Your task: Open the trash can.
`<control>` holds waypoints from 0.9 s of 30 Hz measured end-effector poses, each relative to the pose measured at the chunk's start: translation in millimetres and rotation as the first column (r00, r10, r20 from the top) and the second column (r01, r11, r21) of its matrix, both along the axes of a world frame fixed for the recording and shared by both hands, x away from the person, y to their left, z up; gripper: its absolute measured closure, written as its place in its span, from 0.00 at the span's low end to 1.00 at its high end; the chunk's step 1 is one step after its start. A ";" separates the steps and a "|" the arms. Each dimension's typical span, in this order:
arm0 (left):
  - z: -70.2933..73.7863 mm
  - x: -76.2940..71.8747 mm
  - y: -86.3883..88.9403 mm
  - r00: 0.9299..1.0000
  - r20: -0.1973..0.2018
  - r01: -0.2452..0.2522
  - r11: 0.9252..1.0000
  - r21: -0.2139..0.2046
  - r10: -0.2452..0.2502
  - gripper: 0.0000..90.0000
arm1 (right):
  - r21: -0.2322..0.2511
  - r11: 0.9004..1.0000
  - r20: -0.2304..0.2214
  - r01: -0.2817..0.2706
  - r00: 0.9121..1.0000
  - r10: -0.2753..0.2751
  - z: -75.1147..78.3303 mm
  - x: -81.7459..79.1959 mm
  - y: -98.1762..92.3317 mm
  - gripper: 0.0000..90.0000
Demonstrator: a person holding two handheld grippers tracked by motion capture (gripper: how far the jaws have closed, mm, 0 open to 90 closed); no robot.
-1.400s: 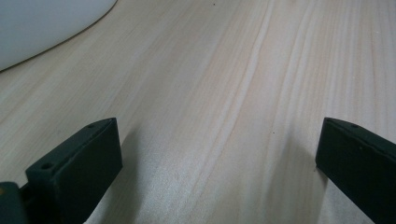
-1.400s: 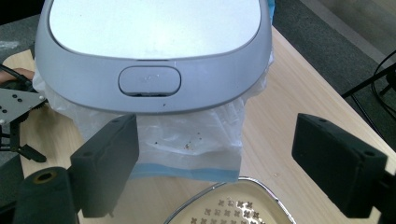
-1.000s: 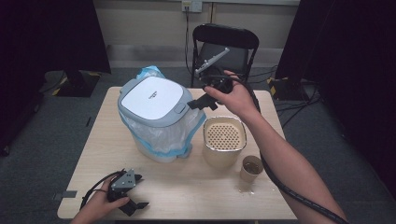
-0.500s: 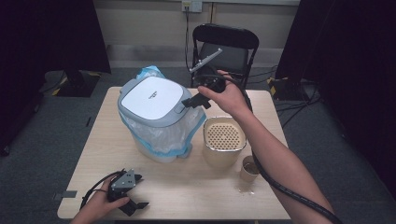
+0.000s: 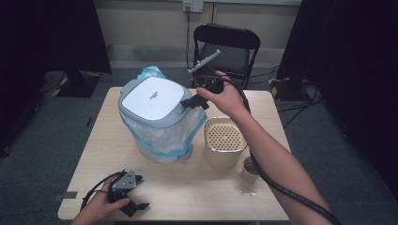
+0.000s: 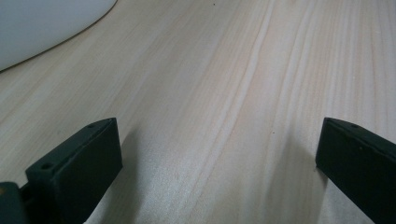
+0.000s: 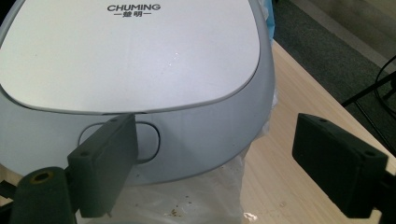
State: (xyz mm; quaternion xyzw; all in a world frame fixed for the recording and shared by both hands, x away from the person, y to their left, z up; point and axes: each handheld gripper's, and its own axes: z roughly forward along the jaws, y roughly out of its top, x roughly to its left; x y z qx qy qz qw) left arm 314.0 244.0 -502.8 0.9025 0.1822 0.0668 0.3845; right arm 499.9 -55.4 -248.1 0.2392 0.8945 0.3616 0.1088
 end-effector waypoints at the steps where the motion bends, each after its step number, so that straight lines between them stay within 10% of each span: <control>1: -0.1 0.0 0.0 1.000 0.000 0.000 1.000 -0.001 0.000 0.00 | 0.000 1.000 0.000 0.000 1.000 0.000 0.0 0.0 0.0 0.16; 14: 0.0 0.0 0.0 1.000 0.000 0.000 1.000 0.000 0.000 0.00 | -0.032 0.999 0.012 -0.009 1.000 0.009 0.8 -0.4 -1.5 0.15; 27: -0.1 0.0 0.0 1.000 0.000 0.000 1.000 -0.001 0.000 0.00 | 0.035 0.999 0.014 0.023 1.000 -0.023 -2.6 5.5 -1.6 0.16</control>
